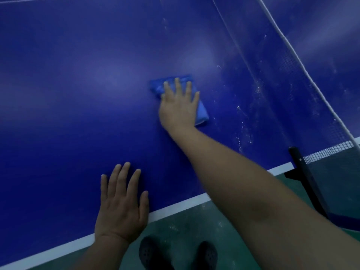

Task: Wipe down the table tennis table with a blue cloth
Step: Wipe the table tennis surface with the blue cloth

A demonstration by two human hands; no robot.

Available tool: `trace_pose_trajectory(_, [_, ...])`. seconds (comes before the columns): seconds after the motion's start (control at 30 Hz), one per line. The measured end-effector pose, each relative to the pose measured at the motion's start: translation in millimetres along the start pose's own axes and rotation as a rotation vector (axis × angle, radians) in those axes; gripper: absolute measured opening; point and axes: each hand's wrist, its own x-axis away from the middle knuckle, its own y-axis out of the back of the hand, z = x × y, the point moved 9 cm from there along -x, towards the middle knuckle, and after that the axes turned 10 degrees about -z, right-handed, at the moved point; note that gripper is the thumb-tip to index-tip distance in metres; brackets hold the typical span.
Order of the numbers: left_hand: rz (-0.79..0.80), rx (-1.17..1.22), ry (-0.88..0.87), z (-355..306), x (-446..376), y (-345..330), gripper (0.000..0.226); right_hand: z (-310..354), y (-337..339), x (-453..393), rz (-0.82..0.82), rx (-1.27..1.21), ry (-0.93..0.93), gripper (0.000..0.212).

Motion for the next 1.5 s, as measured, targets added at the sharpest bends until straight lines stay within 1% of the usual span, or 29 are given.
trace_pose_trajectory(0.07, [0.021, 0.011, 0.009, -1, -1, 2, 0.062, -64, 18, 4, -0.027, 0.043, -0.188, 0.051])
trace_pose_trajectory(0.17, [0.041, 0.023, 0.016, -2, 1, 2, 0.063, -162, 52, 75, -0.075, 0.064, -0.464, 0.052])
trace_pose_trajectory(0.23, [0.055, 0.020, 0.020, -2, -1, 1, 0.063, -186, 61, 112, -0.083, 0.094, -0.608, 0.053])
trace_pose_trajectory(0.27, [0.062, 0.016, 0.020, -3, -1, 1, 0.063, -182, 59, 117, -0.092, 0.104, -0.645, 0.053])
trace_pose_trajectory(0.3, [0.065, 0.020, 0.021, -3, -1, 1, 0.063, -164, 57, 112, -0.104, 0.095, -0.639, 0.053])
trace_pose_trajectory(0.33, [0.063, 0.026, 0.022, -3, -1, 2, 0.063, -138, 53, 101, -0.109, 0.072, -0.581, 0.054])
trace_pose_trajectory(0.4, [0.058, 0.018, 0.016, -3, -1, 2, 0.063, -73, 38, 87, -0.071, 0.027, -0.325, 0.053])
trace_pose_trajectory(0.43, [0.055, 0.013, 0.014, -3, -1, 2, 0.063, -48, 30, 91, -0.045, 0.018, -0.196, 0.052])
trace_pose_trajectory(0.47, [0.053, 0.015, 0.016, -3, 0, 2, 0.064, -41, 26, 101, -0.028, 0.022, -0.128, 0.051])
trace_pose_trajectory(0.5, [0.052, 0.020, 0.021, -3, 0, 2, 0.064, -53, 29, 113, -0.030, 0.022, -0.139, 0.051])
trace_pose_trajectory(0.53, [0.052, 0.022, 0.029, -2, 0, 1, 0.065, -78, 36, 128, -0.041, 0.030, -0.203, 0.051])
trace_pose_trajectory(0.67, [0.060, 0.029, 0.037, -1, -1, 0, 0.067, -203, 81, 190, -0.151, 0.137, -0.523, 0.049])
trace_pose_trajectory(0.77, [0.051, 0.027, 0.032, -1, 1, 1, 0.066, -257, 108, 202, -0.209, 0.147, -0.579, 0.041])
trace_pose_trajectory(0.83, [0.048, 0.028, 0.032, -2, 0, 0, 0.065, -273, 123, 197, -0.267, 0.127, -0.615, 0.037])
trace_pose_trajectory(0.87, [0.050, 0.028, 0.032, -2, 0, 0, 0.065, -268, 130, 193, -0.318, 0.110, -0.610, 0.036])
trace_pose_trajectory(0.9, [0.051, 0.030, 0.035, -2, 0, 0, 0.066, -251, 135, 188, -0.374, 0.095, -0.558, 0.036])
trace_pose_trajectory(0.97, [0.050, 0.034, 0.040, -2, -1, 1, 0.066, -184, 130, 176, -0.421, 0.047, -0.350, 0.038])
trace_pose_trajectory(1.0, [0.047, 0.034, 0.040, -3, 0, 1, 0.065, -140, 118, 174, -0.393, 0.022, -0.225, 0.040])
trace_pose_trajectory(1.07, [0.035, 0.035, 0.038, -2, 0, 2, 0.064, -59, 85, 189, -0.262, 0.013, 0.048, 0.046])
trace_pose_trajectory(1.1, [0.027, 0.036, 0.034, -1, 0, 3, 0.063, -38, 72, 205, -0.195, 0.017, 0.162, 0.053])
trace_pose_trajectory(1.13, [0.022, 0.039, 0.030, -1, 0, 2, 0.063, -38, 66, 218, -0.153, 0.030, 0.218, 0.058])
trace_pose_trajectory(1.17, [0.020, 0.043, 0.030, -1, 0, 2, 0.063, -59, 65, 227, -0.135, 0.036, 0.209, 0.061])
trace_pose_trajectory(1.2, [0.021, 0.045, 0.034, -1, 0, 1, 0.063, -93, 69, 232, -0.133, 0.055, 0.150, 0.062])
trace_pose_trajectory(1.27, [0.030, 0.046, 0.041, 0, 1, 0, 0.064, -179, 90, 238, -0.142, 0.136, -0.085, 0.064])
trace_pose_trajectory(1.33, [0.028, 0.047, 0.042, 0, 0, -1, 0.064, -245, 113, 234, -0.131, 0.174, -0.307, 0.053])
trace_pose_trajectory(1.37, [0.030, 0.045, 0.039, 0, 0, -1, 0.064, -260, 123, 226, -0.157, 0.169, -0.372, 0.043])
trace_pose_trajectory(1.4, [0.030, 0.044, 0.038, 1, 1, -1, 0.064, -261, 130, 215, -0.210, 0.158, -0.397, 0.037])
trace_pose_trajectory(1.43, [0.026, 0.046, 0.041, 1, 1, -1, 0.064, -250, 131, 203, -0.256, 0.130, -0.377, 0.036])
trace_pose_trajectory(1.5, [0.019, 0.052, 0.042, 0, 1, 1, 0.063, -197, 120, 186, -0.295, 0.081, -0.213, 0.036])
